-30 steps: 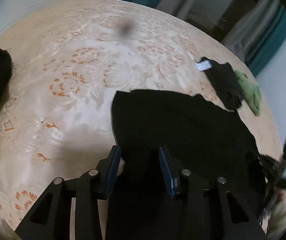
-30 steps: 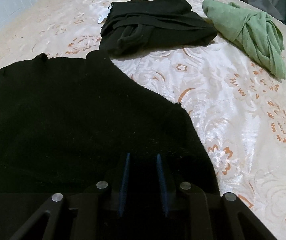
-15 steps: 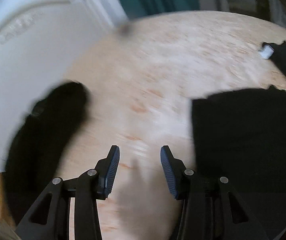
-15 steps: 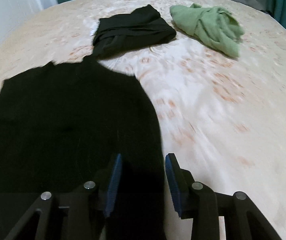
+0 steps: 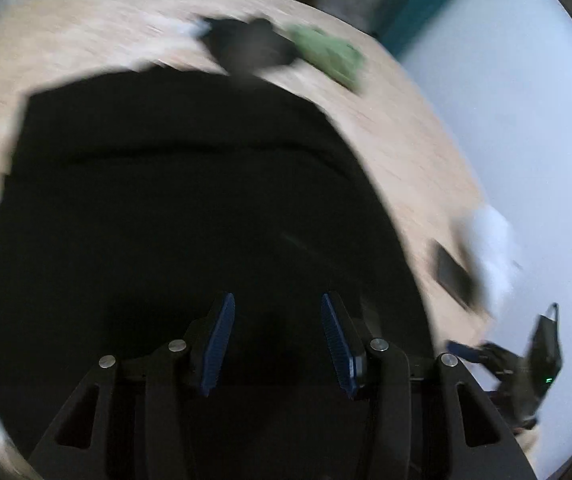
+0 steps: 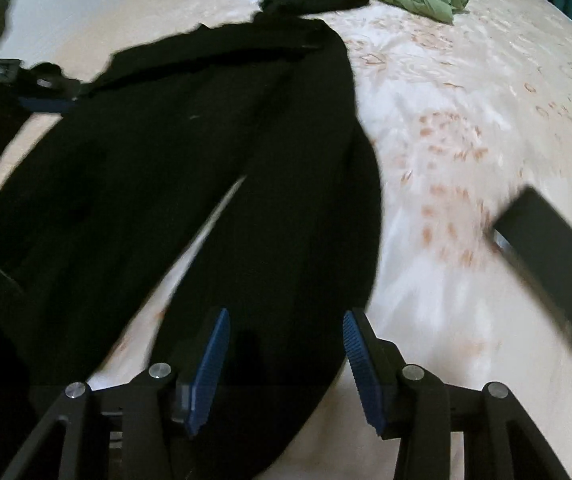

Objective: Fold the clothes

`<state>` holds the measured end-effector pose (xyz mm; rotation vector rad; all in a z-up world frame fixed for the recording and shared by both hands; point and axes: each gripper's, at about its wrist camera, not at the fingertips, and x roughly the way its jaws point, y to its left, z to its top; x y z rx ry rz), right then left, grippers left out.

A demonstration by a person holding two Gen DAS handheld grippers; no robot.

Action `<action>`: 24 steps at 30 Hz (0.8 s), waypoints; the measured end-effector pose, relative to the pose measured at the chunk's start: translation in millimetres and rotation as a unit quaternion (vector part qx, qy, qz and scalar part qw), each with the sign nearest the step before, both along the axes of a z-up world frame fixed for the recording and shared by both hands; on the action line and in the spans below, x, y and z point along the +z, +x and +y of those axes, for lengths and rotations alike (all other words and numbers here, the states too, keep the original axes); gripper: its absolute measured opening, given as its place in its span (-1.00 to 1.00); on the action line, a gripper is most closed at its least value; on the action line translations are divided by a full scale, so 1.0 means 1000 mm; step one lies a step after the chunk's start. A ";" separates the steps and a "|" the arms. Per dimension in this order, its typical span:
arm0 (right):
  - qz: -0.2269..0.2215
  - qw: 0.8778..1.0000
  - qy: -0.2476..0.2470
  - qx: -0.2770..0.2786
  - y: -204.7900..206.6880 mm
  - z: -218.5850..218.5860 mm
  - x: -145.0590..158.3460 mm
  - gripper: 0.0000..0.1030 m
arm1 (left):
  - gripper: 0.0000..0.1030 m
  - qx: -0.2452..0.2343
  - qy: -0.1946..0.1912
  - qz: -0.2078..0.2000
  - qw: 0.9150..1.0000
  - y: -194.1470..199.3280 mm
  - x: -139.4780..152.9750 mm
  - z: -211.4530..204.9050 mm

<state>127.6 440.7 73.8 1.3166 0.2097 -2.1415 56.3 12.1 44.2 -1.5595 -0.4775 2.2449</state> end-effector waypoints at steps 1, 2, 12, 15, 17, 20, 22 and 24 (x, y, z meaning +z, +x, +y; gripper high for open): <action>0.002 1.000 -0.012 0.004 0.013 0.003 0.002 -0.05 | -0.09 -0.010 0.020 -0.007 1.000 0.008 -0.005 0.013; 0.002 1.000 -0.020 0.009 0.024 0.004 0.004 -0.05 | -0.09 -0.017 0.037 -0.015 0.999 0.015 -0.011 0.023; 0.049 0.997 0.033 0.057 0.094 -0.037 -0.019 -0.03 | -0.09 -0.011 0.108 -0.065 0.992 0.056 -0.045 0.039; 0.079 0.991 0.092 0.050 0.098 -0.055 -0.031 -0.02 | -0.09 -0.003 0.107 -0.055 0.993 0.065 -0.040 0.027; 0.102 0.986 0.120 0.054 0.103 -0.065 -0.035 -0.04 | -0.08 0.003 0.101 -0.048 0.994 0.069 -0.036 0.018; 0.098 0.989 0.107 0.031 0.101 -0.046 -0.022 -0.75 | -0.06 0.014 0.090 -0.035 0.995 0.074 -0.029 0.006; 0.091 0.991 0.098 0.005 0.095 -0.032 -0.012 -0.78 | -0.04 0.017 0.092 -0.029 0.995 0.076 -0.025 -0.001; 0.082 0.993 0.084 -0.035 0.082 -0.010 -0.003 -0.79 | -0.04 0.017 0.100 -0.027 0.994 0.077 -0.022 -0.003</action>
